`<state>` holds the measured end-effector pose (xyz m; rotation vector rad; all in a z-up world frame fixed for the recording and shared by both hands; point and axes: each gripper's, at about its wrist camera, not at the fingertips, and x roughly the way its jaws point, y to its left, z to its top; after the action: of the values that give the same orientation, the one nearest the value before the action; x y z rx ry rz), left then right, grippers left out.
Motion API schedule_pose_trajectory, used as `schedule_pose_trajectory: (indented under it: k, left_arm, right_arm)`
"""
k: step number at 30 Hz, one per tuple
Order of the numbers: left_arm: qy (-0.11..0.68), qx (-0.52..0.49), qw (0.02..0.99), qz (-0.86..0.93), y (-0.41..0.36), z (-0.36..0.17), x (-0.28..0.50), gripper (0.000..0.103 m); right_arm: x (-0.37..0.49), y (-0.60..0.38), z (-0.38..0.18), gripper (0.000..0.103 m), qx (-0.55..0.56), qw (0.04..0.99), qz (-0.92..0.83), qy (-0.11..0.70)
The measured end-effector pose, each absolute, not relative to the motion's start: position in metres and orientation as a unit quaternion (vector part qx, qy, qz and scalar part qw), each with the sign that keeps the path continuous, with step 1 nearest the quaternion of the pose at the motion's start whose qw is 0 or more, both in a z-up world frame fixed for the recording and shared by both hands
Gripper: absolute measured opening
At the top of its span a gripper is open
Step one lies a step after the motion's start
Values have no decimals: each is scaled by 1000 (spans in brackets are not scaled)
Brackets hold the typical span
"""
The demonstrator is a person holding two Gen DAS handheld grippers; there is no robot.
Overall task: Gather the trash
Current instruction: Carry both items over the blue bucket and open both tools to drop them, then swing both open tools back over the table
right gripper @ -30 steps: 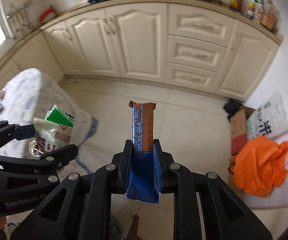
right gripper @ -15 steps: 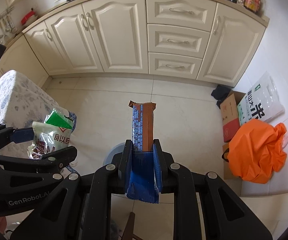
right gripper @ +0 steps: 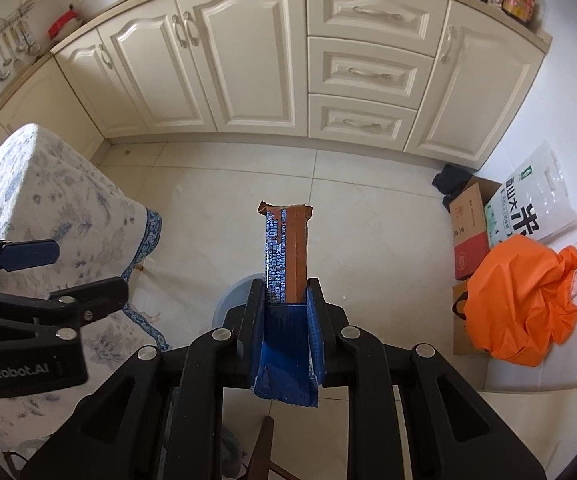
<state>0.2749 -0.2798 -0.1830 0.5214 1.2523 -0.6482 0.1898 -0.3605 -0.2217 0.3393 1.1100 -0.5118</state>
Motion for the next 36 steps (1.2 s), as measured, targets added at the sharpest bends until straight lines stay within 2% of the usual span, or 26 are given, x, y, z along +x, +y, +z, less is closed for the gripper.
schedule_pose_trajectory:
  k: [3,5,6,7,26,36]
  left_arm:
    - [567,230,736,-288,-267,-178,276,79]
    - [566,226,740,-283,-260,-176,277,79]
    - [567,224,741,-283,-252,-173,278,78]
    - [565,222,744,-278,-249,-172,279,78]
    - [572,205,741,-285,-225,-168,284,78]
    - [565,196,749,-285,-204,-149,278,78]
  right_arm:
    - [198,-353,-220,22,148,810,-233,518]
    - [202,-351,-219,40,151,808,-233,520]
    - [204,-352,-219,67,160,806,-235,520]
    - [204,-353,-218,75,159,806,-242,516]
    - [210,-339,-216,76,133,803,-239,529]
    - [211,-330,-202,76,127,809,-238,522]
